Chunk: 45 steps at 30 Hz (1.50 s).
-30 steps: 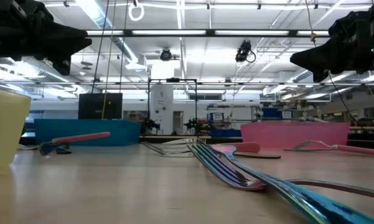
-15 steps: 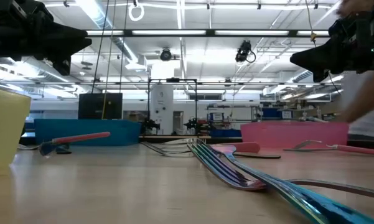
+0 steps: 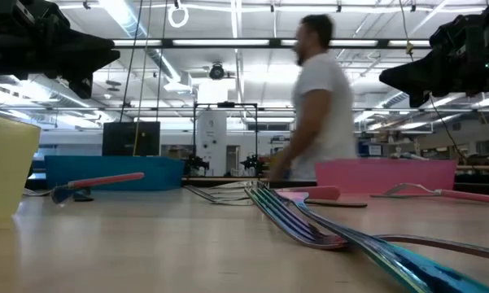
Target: Sort silverware by color (type)
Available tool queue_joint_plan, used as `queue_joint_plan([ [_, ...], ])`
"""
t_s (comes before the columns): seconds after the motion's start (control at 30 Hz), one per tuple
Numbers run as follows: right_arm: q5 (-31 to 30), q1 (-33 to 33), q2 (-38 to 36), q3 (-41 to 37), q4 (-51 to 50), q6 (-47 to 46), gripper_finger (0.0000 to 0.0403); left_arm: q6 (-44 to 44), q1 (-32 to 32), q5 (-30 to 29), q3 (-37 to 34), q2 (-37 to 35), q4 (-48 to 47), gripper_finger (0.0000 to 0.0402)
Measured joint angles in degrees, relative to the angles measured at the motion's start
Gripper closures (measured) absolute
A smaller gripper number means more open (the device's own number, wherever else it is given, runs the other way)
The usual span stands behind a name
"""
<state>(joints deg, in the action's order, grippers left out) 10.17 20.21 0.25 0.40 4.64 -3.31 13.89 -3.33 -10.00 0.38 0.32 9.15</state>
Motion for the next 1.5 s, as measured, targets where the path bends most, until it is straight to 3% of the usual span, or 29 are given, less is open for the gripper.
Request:
queue_joint_plan([
  [0.27,-0.3,0.0,0.0,0.0,0.0,3.6,0.0325,0.4,0.0,0.0,0.0,0.0,0.0,0.0310],
  [0.47,-6.1,0.0,0.0,0.0,0.9,3.9,0.0325,0.0,0.0,0.0,0.0,0.0,0.0,0.0310],
  [0.7,-6.1,0.0,0.0,0.0,1.5,3.8,0.0325,-0.1,0.0,0.0,0.0,0.0,0.0,0.0310],
  [1.0,-6.1,0.0,0.0,0.0,1.7,0.4,0.0325,-5.6,0.2,-0.1,0.0,0.0,7.8,0.0310],
  [1.5,-5.2,0.0,0.0,0.0,4.4,-13.1,0.0325,-5.1,0.2,0.0,0.0,0.0,7.6,0.0310],
])
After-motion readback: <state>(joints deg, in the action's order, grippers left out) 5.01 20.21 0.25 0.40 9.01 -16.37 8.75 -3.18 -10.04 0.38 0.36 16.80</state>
